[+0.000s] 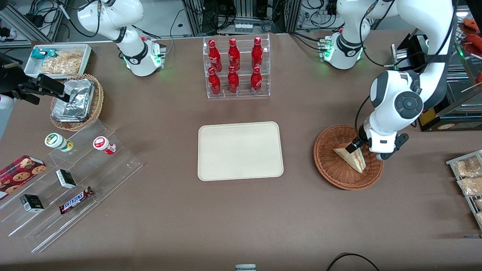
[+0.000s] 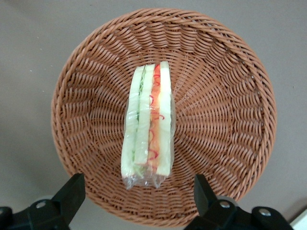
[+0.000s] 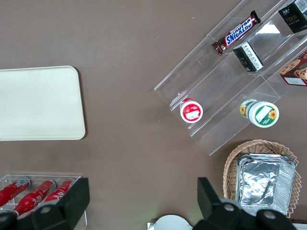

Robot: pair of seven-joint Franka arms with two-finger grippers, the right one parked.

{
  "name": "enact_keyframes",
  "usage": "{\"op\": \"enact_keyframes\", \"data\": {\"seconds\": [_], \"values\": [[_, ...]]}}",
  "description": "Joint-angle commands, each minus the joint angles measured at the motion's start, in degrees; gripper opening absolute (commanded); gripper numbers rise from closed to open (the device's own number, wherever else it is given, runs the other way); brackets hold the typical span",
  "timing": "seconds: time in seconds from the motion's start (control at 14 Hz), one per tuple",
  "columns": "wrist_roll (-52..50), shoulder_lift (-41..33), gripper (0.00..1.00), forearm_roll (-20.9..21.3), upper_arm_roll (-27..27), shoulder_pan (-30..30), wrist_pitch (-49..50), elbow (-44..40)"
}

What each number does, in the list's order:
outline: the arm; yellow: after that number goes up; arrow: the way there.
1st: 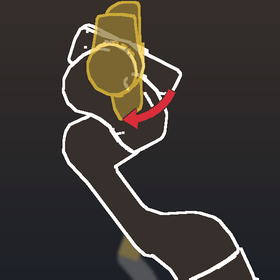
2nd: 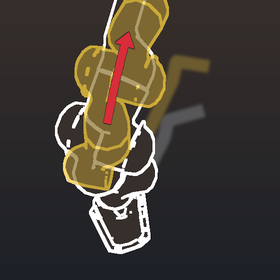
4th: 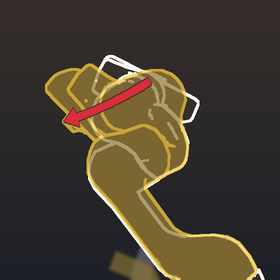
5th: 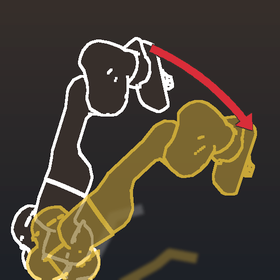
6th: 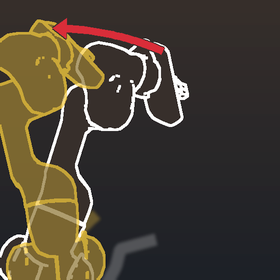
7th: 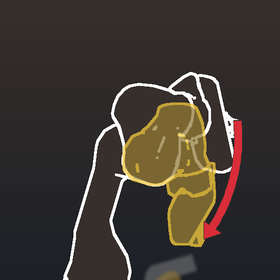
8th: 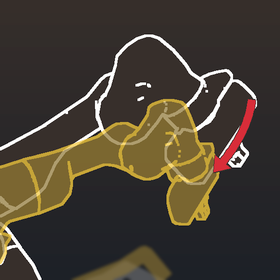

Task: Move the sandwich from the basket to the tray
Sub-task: 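Lower the left gripper and close it on the sandwich's wrapped edge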

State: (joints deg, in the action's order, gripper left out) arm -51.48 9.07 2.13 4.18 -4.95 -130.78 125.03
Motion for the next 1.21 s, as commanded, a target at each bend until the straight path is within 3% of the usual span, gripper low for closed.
{"op": "enact_keyframes", "data": {"seconds": [0.0,0.43,0.5,0.57,0.64,0.71,0.86,1.14], "values": [[-4.7,0.9,1.0,-0.6,-0.3,-0.5,-6.0,2.7],[-5.9,5.1,1.0,-0.2,-0.3,-0.5,-9.1,2.8],[-5.9,5.3,0.89,0.0,-0.3,-0.5,-9.1,2.7],[-5.8,5.5,0.68,0.1,-0.3,-0.5,-9.1,2.7],[-5.8,5.5,0.38,0.2,-0.3,-0.5,-9.1,2.7],[-5.8,5.6,0.2,0.2,-0.4,-0.5,-9.0,2.7],[-5.6,5.6,0.11,0.2,-0.4,-0.5,-8.9,2.6],[-3.9,3.9,0.1,0.2,-0.3,-0.7,-6.0,2.1]]}}
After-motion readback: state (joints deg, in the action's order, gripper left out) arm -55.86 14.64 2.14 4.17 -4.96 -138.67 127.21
